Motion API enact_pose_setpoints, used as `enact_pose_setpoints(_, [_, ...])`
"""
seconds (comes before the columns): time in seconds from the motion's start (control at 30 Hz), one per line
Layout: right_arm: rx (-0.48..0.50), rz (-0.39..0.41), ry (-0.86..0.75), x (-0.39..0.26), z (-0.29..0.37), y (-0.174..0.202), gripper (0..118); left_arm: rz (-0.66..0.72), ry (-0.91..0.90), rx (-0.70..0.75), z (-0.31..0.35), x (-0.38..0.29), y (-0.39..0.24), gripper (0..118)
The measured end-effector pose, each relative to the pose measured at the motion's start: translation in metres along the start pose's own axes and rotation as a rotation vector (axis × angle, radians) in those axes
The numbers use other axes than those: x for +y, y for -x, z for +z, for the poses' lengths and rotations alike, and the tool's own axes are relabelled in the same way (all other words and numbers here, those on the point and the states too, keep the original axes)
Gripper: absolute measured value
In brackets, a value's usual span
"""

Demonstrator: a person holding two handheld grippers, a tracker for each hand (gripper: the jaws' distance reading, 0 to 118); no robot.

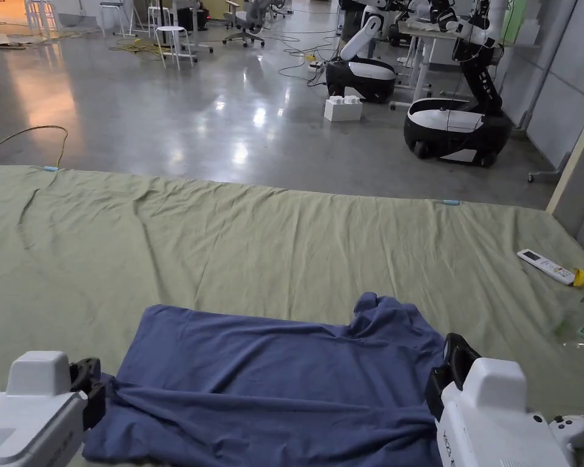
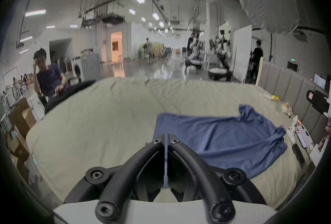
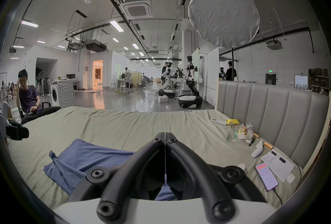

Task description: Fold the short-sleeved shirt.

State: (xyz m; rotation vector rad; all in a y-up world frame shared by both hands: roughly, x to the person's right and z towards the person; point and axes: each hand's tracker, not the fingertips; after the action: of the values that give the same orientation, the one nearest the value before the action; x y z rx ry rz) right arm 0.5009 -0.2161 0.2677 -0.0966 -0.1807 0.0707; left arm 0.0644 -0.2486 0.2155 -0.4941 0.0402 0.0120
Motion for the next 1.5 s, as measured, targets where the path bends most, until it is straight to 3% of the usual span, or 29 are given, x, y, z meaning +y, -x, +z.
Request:
enact_pose_setpoints(0.27, [0.009,0.011,0.068,-0.017,-0.002,-0.003,1,0.066,0.361,-0.026,-0.059,-0.014,0.020,7])
enact_pose_setpoints(0.37, [0.011,0.015,0.087,-0.023,-0.002,-0.004,1,0.051,0.449,-0.030,-0.076,-0.016,0.015,52])
enact_pose_setpoints(0.4, [0.009,0.020,0.096,-0.024,-0.001,-0.004,1,0.051,0.476,-0.032,-0.082,-0.016,0.013,62])
enact_pose_setpoints(0.57, [-0.001,0.031,0.130,-0.032,-0.002,-0.009,1,0.081,0.525,-0.020,-0.120,-0.023,0.013,73])
enact_pose_setpoints(0.7, [-0.006,0.038,0.161,-0.039,-0.003,-0.014,1,0.054,0.643,-0.003,-0.145,-0.044,0.008,74])
enact_pose_setpoints(0.77, [-0.007,0.043,0.176,-0.042,-0.003,-0.017,1,0.035,0.589,0.004,-0.142,-0.049,0.007,75])
enact_pose_setpoints(0.87, [-0.013,0.043,0.194,-0.048,-0.002,-0.020,1,0.021,0.582,0.026,-0.134,-0.050,0.003,72])
enact_pose_setpoints(0.97, [-0.015,0.028,0.218,-0.054,-0.003,-0.022,1,-0.022,0.563,0.033,-0.128,-0.056,-0.003,58])
enact_pose_setpoints(1.1, [-0.016,-0.002,0.256,-0.062,-0.004,-0.025,1,-0.049,0.555,0.029,-0.125,-0.055,-0.002,12])
enact_pose_setpoints(1.23, [-0.017,-0.006,0.281,-0.067,-0.003,-0.031,1,-0.049,0.562,-0.004,-0.120,-0.054,0.004,5])
enact_pose_setpoints(1.5, [-0.050,-0.009,0.376,-0.073,-0.014,-0.064,4,0.025,0.494,-0.057,-0.100,-0.040,0.016,4])
